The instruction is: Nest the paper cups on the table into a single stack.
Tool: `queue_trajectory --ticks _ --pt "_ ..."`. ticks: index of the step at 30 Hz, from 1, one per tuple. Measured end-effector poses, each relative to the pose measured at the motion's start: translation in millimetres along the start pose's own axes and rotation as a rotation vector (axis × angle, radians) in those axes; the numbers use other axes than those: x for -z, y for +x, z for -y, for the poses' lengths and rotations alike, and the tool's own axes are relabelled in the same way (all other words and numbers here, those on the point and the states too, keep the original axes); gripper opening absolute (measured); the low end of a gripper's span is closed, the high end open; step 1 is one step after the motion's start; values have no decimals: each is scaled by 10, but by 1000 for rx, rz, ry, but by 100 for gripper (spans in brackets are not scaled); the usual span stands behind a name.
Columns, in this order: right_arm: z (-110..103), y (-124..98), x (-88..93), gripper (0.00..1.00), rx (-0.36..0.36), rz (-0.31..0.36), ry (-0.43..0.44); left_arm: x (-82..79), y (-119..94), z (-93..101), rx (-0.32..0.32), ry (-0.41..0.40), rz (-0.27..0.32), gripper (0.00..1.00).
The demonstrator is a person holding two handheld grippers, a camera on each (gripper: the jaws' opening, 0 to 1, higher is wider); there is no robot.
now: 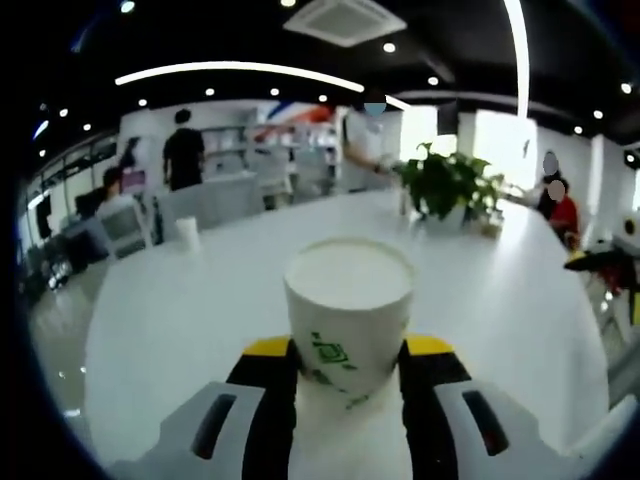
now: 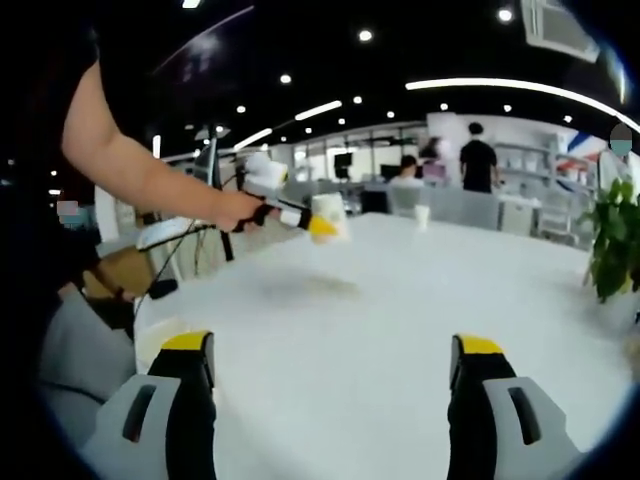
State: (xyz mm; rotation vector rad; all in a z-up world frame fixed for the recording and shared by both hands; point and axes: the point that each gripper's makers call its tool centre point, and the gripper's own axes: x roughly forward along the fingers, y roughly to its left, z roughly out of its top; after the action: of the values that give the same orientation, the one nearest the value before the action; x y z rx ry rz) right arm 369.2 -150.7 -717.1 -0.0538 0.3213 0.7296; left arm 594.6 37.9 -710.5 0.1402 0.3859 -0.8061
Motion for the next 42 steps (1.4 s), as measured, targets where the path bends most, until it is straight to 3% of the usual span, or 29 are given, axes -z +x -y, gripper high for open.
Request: queue_trajectory --ticks 21,42 --pt "52 -32 -121 100 12 14 -23 -299 -167 -22 -13 -6 0 37" --pt "29 -98 -207 100 3 18 -57 -428 -322 245 22 -5 10 37"
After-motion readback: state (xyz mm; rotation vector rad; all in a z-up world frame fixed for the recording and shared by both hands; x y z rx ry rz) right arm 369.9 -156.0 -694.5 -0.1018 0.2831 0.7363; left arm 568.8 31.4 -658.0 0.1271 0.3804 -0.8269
